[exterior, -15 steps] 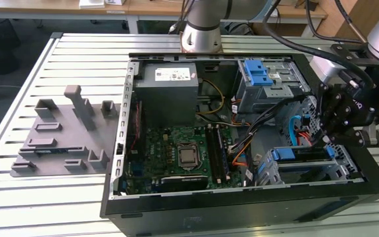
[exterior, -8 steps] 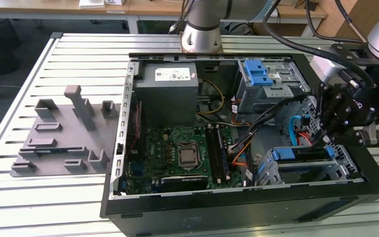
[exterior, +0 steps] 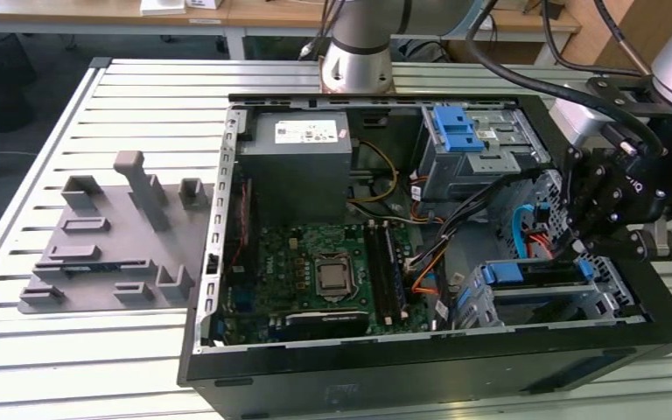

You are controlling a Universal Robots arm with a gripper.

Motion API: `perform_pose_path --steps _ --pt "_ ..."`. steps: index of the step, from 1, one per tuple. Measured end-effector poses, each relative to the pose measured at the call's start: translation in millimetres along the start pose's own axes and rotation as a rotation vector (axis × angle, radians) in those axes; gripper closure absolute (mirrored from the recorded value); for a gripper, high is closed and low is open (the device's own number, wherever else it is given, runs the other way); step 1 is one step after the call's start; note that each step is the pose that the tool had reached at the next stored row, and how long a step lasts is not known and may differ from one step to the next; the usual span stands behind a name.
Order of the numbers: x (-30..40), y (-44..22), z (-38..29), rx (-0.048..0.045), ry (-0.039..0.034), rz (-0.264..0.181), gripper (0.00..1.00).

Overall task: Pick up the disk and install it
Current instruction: 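Insert the second disk wire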

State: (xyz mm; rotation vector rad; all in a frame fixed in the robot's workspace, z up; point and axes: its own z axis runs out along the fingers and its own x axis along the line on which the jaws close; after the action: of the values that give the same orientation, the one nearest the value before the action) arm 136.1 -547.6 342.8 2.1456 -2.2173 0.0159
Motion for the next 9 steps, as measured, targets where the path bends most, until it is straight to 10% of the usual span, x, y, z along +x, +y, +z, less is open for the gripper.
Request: perform_pose_path --steps 9 --pt "0.5 15.9 0.6 0.0097 -0.0008 0.0 0.89"
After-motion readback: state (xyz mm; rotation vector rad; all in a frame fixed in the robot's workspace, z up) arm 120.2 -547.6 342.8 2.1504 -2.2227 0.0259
